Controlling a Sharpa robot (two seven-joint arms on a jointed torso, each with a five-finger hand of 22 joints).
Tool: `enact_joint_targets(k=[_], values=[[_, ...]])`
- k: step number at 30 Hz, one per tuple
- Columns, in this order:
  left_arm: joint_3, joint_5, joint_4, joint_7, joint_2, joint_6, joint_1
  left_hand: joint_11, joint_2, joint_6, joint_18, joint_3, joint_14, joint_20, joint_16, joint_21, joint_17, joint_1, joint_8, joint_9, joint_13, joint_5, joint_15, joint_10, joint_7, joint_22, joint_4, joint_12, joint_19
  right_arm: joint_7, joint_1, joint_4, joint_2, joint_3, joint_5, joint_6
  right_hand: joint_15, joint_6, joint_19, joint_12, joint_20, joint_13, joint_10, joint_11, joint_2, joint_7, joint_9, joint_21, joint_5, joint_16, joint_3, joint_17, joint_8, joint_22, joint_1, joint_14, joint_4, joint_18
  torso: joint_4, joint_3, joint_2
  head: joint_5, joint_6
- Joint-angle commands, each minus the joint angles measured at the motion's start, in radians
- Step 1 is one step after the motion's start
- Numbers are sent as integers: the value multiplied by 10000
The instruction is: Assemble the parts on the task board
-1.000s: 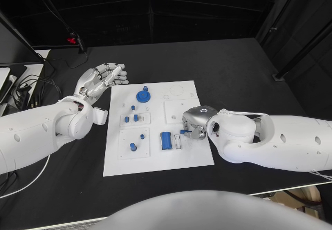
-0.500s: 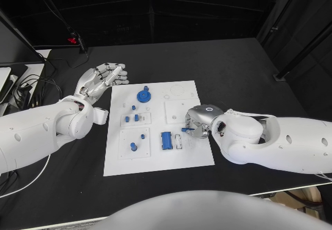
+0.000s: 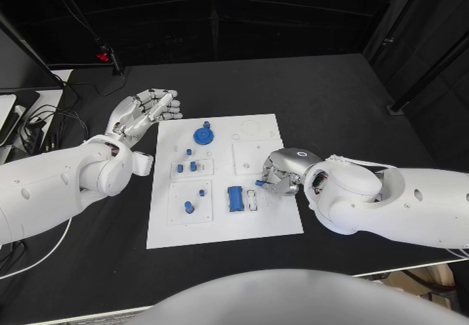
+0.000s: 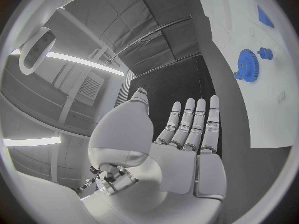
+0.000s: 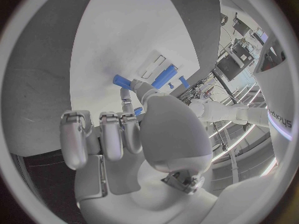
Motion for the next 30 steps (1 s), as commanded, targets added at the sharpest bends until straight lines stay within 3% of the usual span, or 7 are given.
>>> enact_joint_targets(k=[1, 8, 12, 24, 30], values=[[7, 24, -1, 71, -3, 101, 12, 9, 65, -93, -35, -49, -40, 16, 28, 16, -8, -4, 32, -11, -14, 51, -9, -58, 1364, -8, -17, 31, -79, 299, 15, 61, -84, 2, 1004, -402, -54, 103, 1057, 34, -62, 2631, 1077, -38, -10, -39, -8, 33, 41, 25, -9, 2635, -35, 2635, -88, 1021, -57, -73, 17, -12, -6, -34, 1], [7, 24, -6, 70, 5, 104, 11, 9, 65, -93, -35, -49, -40, 16, 28, 16, -8, -4, 32, -11, -14, 51, -9, -58, 1364, -8, -17, 31, -79, 474, 17, 47, -179, 4, 1867, -541, -50, 267, 1057, 34, -58, 2631, 1077, -39, 8, -45, -1, 33, 88, 25, -1, 2635, -105, 2635, -86, 1021, -87, -73, 8, 0, 5, -9, 1], [7, 24, -12, 70, 10, 95, 11, 9, 65, -93, -35, -49, -40, 16, 28, 16, -8, -4, 32, -11, -14, 51, -9, -58, 1364, -8, -17, 31, -79, 551, 18, -42, -179, 4, 2019, -669, -62, 406, 1057, 34, -62, 2631, 1077, -62, 16, -81, 9, 33, 98, 25, 5, 2635, -156, 2635, -51, 1021, -139, -73, 17, -9, -7, -26, 1], [7, 24, -6, 63, -1, 81, 11, 9, 65, -93, -35, -49, -40, 16, 28, 16, -8, -4, 32, -11, -14, 51, -9, -58, 1364, -8, -17, 31, -79, 779, 19, -151, -243, 4, 2426, -1037, -81, 530, 1057, 34, -73, 2631, 1077, -92, 13, -115, 18, 33, 107, 25, 2, 2635, -212, 2635, -15, 1021, -195, -73, -10, 10, 10, 33, 1], [7, 24, -7, 60, 1, 84, 11, 9, 65, -93, -35, -49, -40, 16, 28, 16, -8, -4, 32, -11, -14, 51, -9, -58, 1364, -8, -17, 31, -79, 1028, 20, -101, -304, 5, 3200, -1130, -84, 536, 1057, 34, -74, 2631, 1077, -93, 9, -114, 17, 33, 111, 25, -1, 2635, -221, 2635, -14, 1021, -199, -73, 10, 6, 6, 33, 1]])
